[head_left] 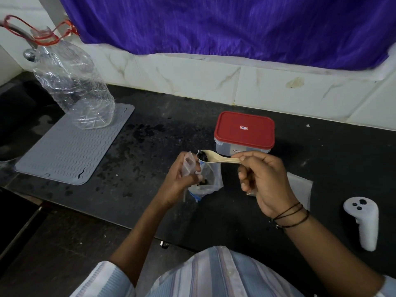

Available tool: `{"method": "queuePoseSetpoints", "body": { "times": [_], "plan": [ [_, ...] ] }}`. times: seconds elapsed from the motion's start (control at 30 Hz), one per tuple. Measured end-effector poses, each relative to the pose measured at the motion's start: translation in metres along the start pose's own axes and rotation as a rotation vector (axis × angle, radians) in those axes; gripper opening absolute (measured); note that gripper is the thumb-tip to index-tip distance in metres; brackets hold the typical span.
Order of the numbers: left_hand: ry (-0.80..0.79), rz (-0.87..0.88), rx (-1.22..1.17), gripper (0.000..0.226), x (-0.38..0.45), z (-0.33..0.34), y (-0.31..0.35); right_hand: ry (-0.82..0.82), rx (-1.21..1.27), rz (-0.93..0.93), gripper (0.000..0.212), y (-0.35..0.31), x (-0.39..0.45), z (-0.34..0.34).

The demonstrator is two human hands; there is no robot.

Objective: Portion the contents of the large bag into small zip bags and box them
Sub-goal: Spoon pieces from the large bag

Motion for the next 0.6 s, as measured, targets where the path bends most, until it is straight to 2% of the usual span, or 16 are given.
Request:
{"method": "queuePoseSetpoints", "body": {
  "times": [0.17,0.33,0.4,0.53,0.6],
  "plan": [
    [0.05,0.123,0.353,0.044,-0.005,0.002,0.009,-0.006,-0.092,-0.025,0.023,-0.002,0.001,0.002],
    [0.088,0.25,0.551,0.043,-0.005,0.005,0.019,-0.048,-0.324,-0.121,0.022,-0.006,0.0,0.006],
    [0.104,0.295,0.65,0.039,-0.005,0.008,0.023,-0.092,-0.562,-0.277,0.021,-0.02,-0.004,0.015],
    [0.109,0.335,0.719,0.034,-0.004,0.014,0.022,-0.406,-1.142,-0.753,0.025,-0.039,-0.03,0.069],
    [0.101,0.323,0.658,0.032,-0.002,0.013,0.02,-0.42,-1.302,-0.973,0.031,-0.041,-0.041,0.081]
  ]
}}
Point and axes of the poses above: each hand's wrist, its own x-axis towards the middle knuckle, its own z-axis out of the palm, y = z × x, the point moved 10 cm from there along x, towards the middle knuckle, and after that the axes turned 3 degrees about -z, right-handed, at the moved point
